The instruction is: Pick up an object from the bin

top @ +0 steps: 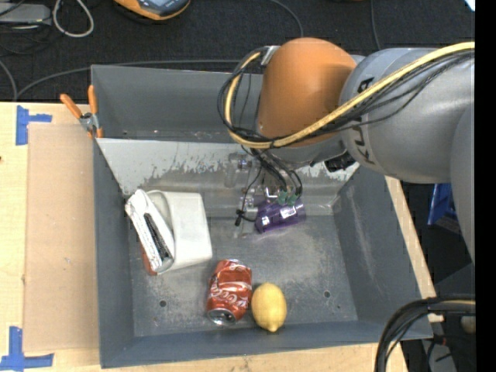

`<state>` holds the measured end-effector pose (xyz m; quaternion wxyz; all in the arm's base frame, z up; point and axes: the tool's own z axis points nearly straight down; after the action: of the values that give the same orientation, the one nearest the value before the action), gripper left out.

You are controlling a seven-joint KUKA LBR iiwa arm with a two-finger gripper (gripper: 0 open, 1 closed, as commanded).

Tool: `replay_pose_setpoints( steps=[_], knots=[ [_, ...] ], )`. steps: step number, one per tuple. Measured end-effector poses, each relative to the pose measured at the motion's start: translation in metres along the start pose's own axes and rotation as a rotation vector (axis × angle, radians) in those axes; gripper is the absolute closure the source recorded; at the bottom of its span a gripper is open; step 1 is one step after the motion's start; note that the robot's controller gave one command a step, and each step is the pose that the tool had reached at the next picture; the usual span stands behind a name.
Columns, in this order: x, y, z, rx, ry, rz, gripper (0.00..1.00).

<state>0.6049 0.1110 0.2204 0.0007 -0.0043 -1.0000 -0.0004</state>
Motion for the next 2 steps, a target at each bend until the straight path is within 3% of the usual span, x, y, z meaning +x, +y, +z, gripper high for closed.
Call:
replay_pose_setpoints(
  steps=[1,2],
  knots=[
    [0.0,0.0,0.0,0.0,-0.001,0.0,0.0],
    [0.045,-0.02,0.052,0.001,0.009,0.032,0.0]
  ],
)
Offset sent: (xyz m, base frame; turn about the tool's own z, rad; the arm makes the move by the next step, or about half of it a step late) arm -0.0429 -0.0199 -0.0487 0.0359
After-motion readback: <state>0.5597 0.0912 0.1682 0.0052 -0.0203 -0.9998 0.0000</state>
